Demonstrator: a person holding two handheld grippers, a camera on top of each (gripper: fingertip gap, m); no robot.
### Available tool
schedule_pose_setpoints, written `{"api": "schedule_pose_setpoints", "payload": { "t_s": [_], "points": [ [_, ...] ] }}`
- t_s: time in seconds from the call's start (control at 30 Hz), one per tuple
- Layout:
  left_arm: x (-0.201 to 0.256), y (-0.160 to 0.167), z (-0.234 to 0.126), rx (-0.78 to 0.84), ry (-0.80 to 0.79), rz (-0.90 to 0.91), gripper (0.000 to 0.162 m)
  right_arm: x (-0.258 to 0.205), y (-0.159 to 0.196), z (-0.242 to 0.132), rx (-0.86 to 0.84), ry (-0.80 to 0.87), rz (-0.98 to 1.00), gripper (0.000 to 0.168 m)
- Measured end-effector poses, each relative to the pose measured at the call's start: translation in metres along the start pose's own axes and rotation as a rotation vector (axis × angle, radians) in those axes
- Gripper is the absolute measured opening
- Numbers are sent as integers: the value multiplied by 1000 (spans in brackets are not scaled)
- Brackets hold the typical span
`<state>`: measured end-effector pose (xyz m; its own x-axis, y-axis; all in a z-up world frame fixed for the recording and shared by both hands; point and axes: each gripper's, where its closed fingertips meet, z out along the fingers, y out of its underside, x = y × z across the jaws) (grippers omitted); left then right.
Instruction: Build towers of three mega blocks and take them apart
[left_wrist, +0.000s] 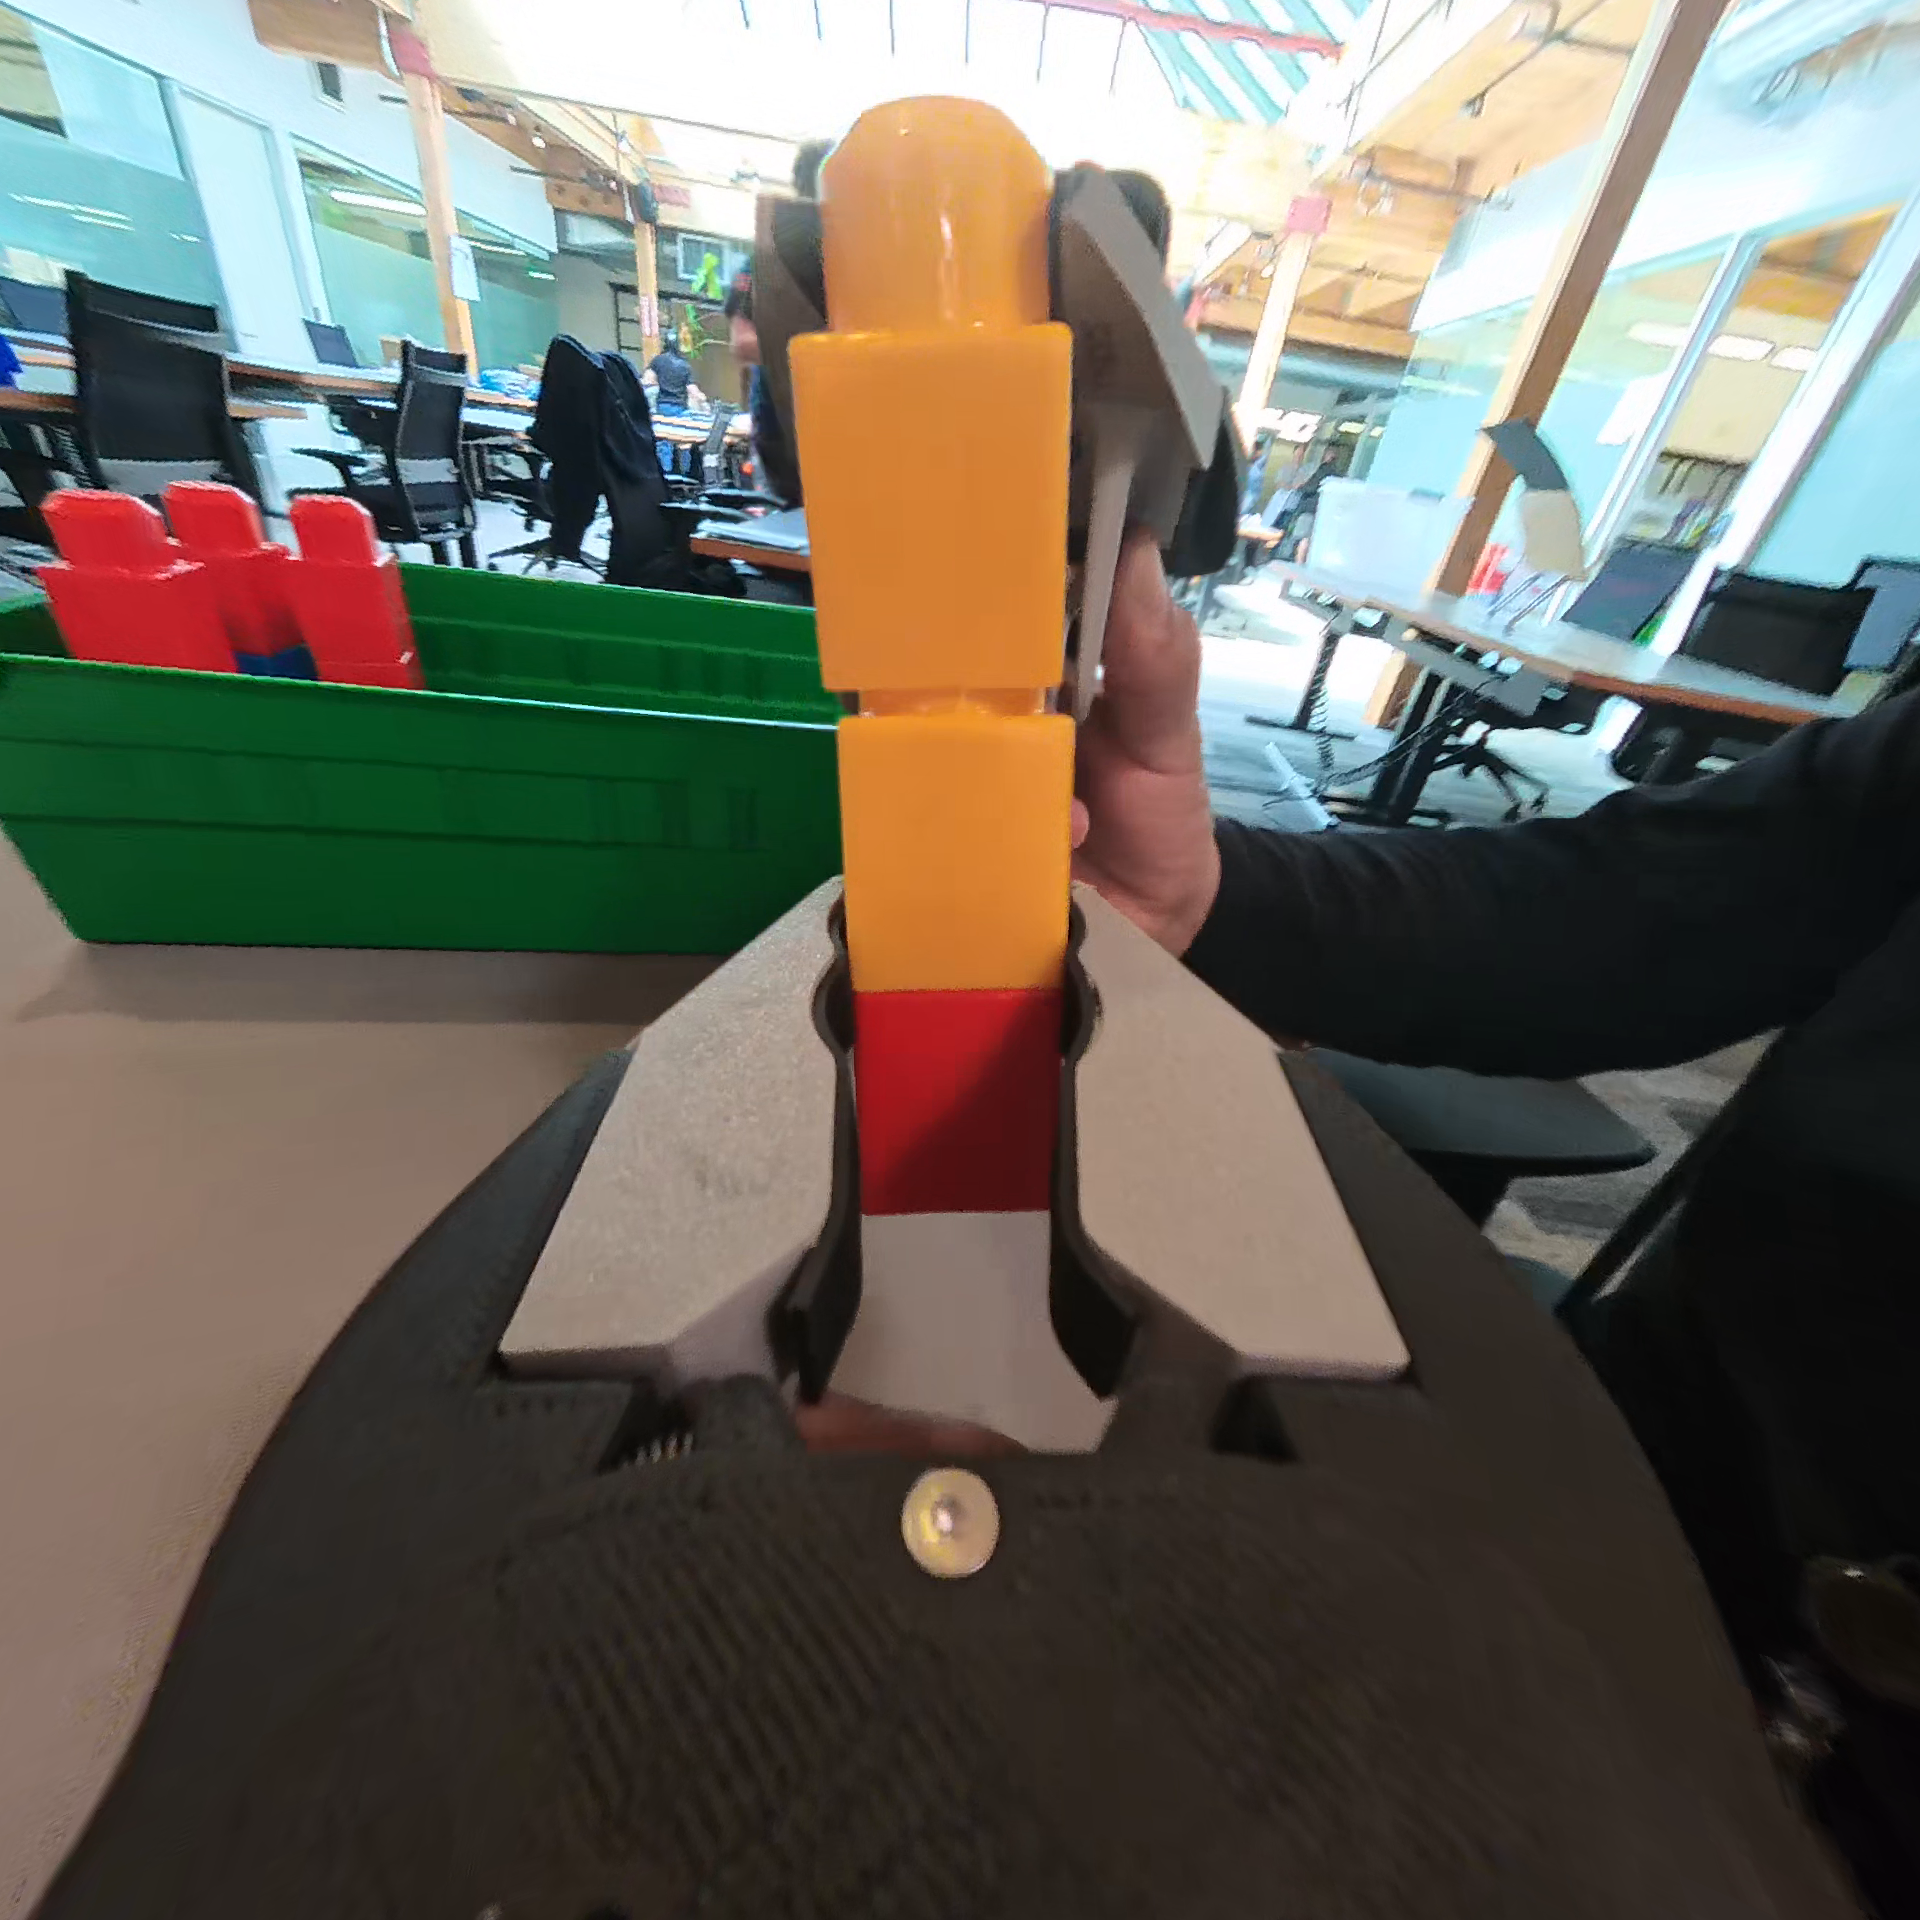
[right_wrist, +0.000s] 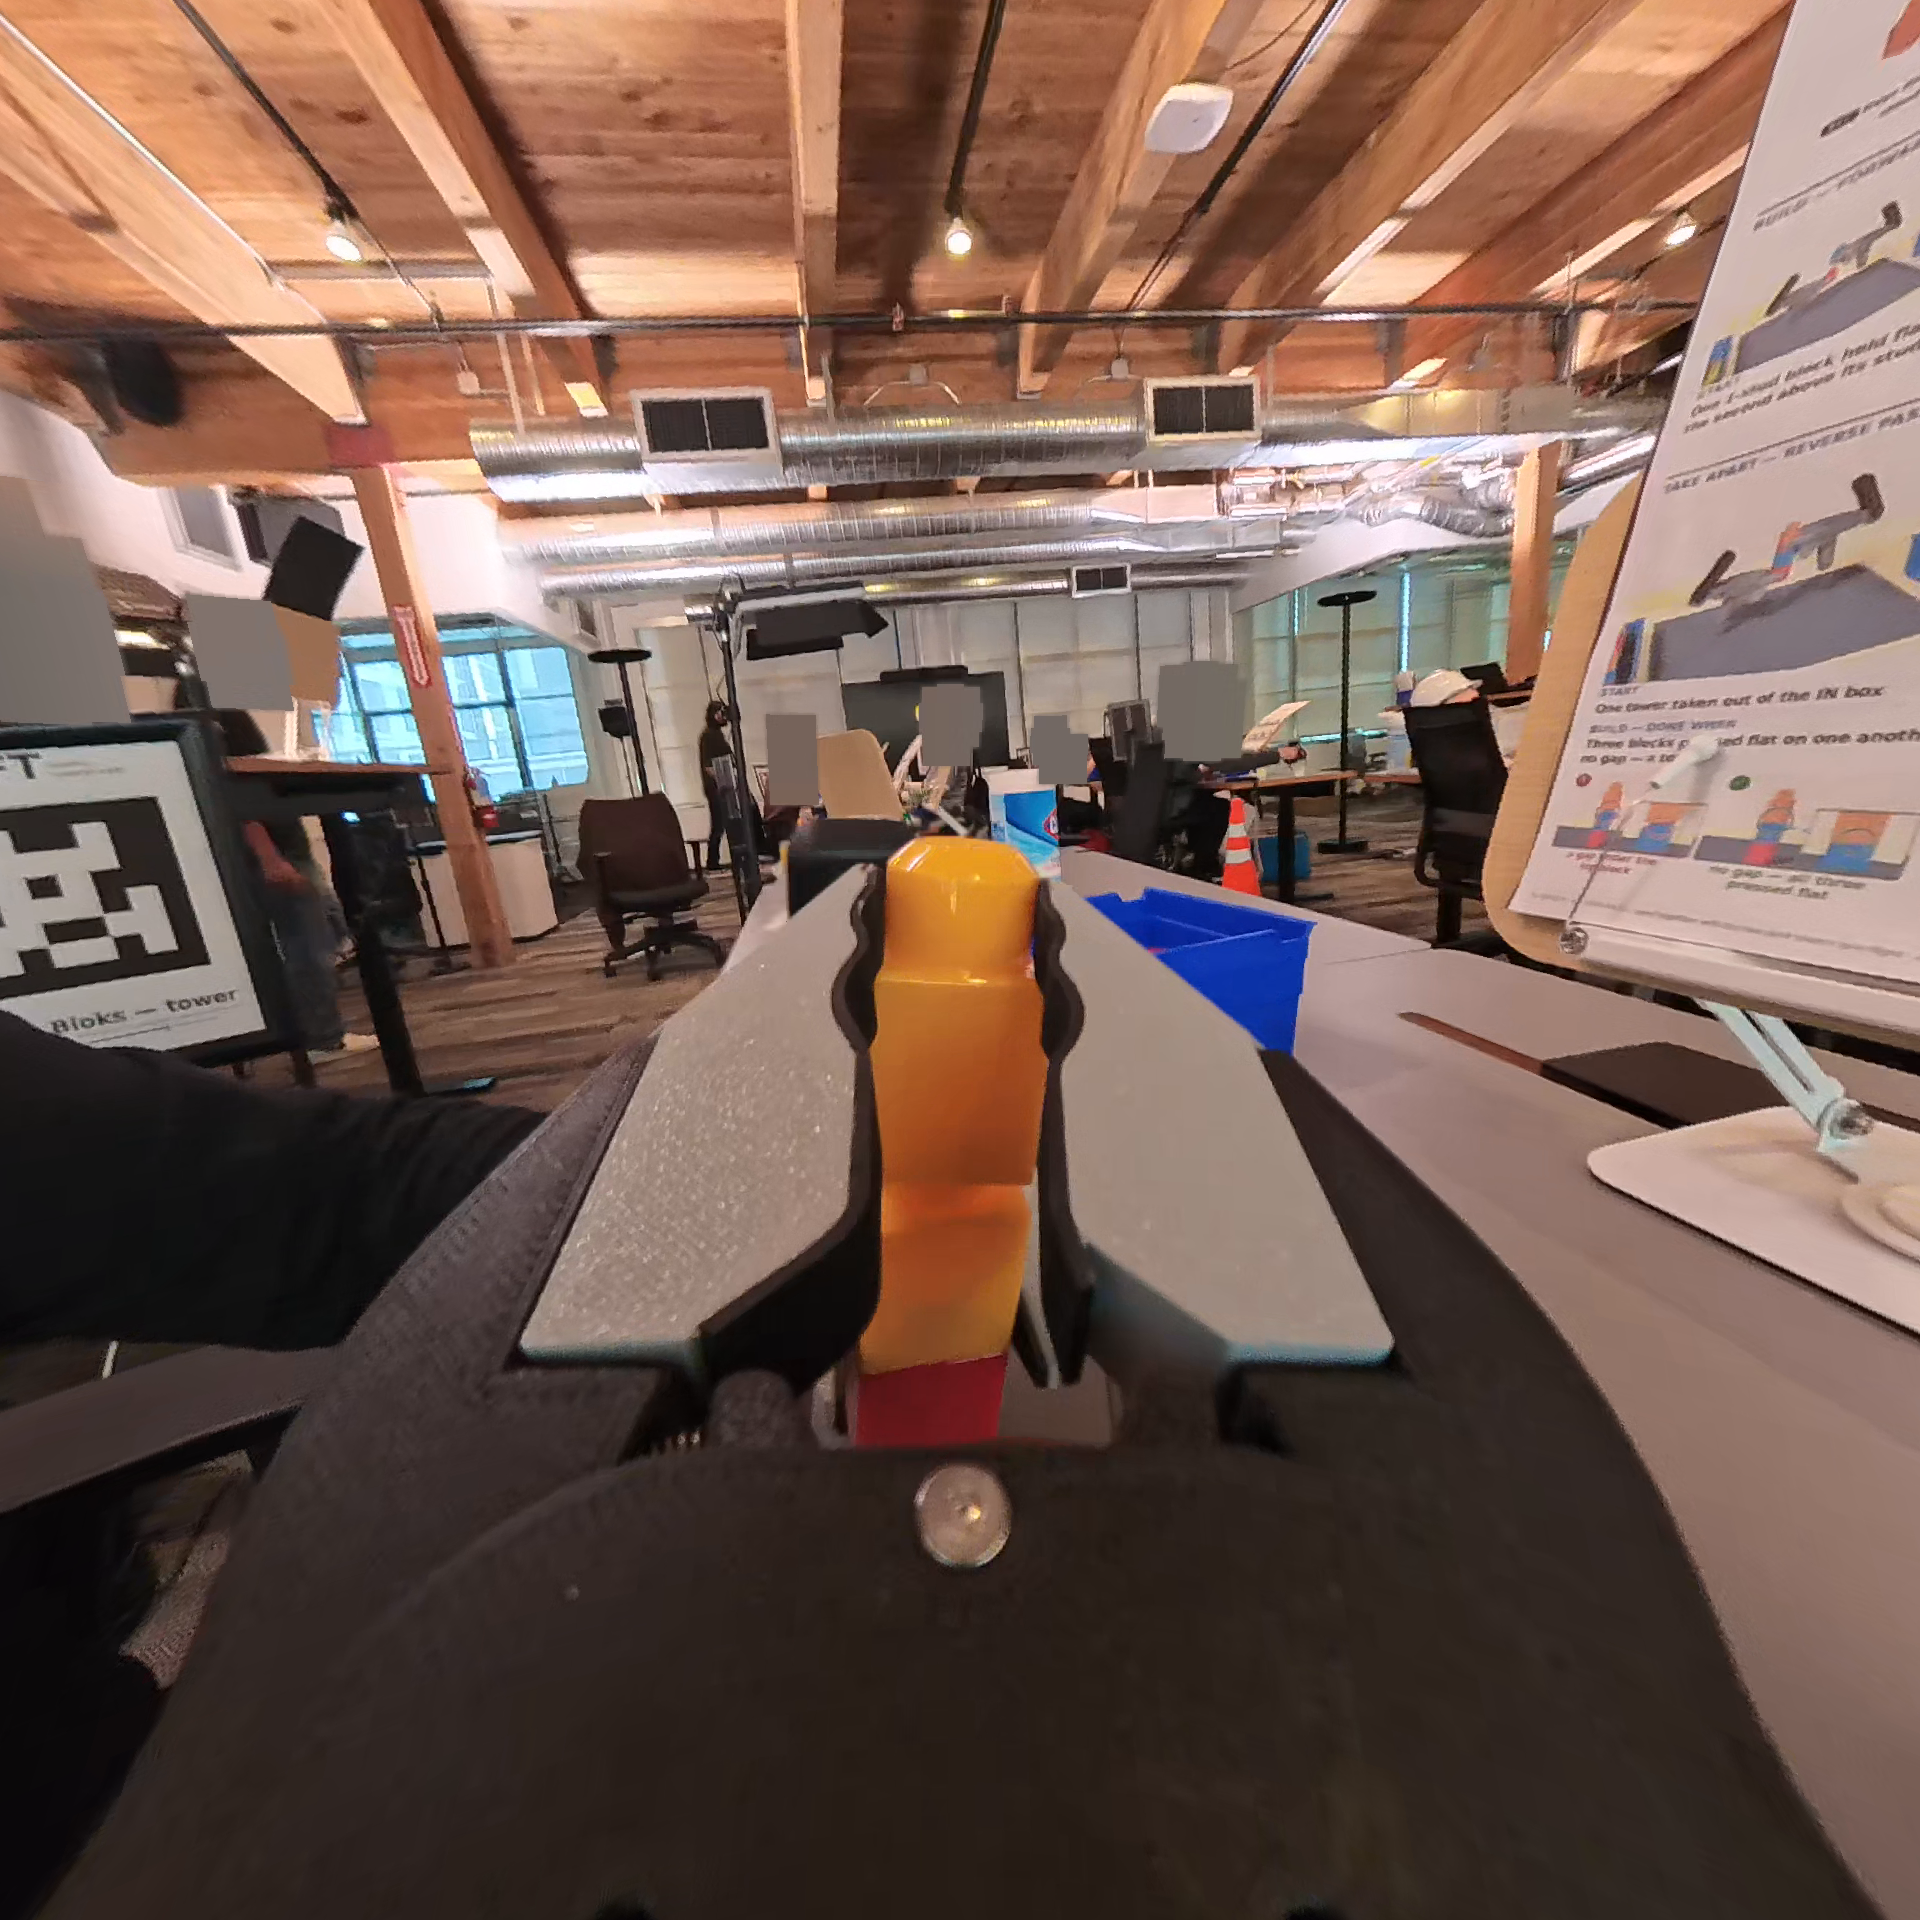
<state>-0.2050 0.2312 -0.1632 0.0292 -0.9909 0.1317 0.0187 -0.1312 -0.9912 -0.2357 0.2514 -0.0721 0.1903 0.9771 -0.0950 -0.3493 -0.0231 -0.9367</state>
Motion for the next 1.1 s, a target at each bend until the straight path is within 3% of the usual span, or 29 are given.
{"api": "schedule_pose_setpoints", "payload": {
  "t_s": [0.3, 0.57, 0.7, 0.87, 1.1],
  "points": [
    [16, -8, 2, 57, 98, -94, 36, -9, -7, 0, 74, -165, 204, 26],
    [-2, 3, 5, -7, -59, 15, 35, -4, 6, 6, -41, -5, 11, 26],
    [-7, 5, 5, -25, -107, 56, 35, -3, 9, 6, -66, -11, 10, 26],
    [11, 3, 2, -17, 24, 28, 34, -17, 7, 5, -90, -126, 54, 26],
    [13, 8, 4, -36, 31, 22, 34, -18, 11, 5, -111, -150, 72, 26]
  ]
}}
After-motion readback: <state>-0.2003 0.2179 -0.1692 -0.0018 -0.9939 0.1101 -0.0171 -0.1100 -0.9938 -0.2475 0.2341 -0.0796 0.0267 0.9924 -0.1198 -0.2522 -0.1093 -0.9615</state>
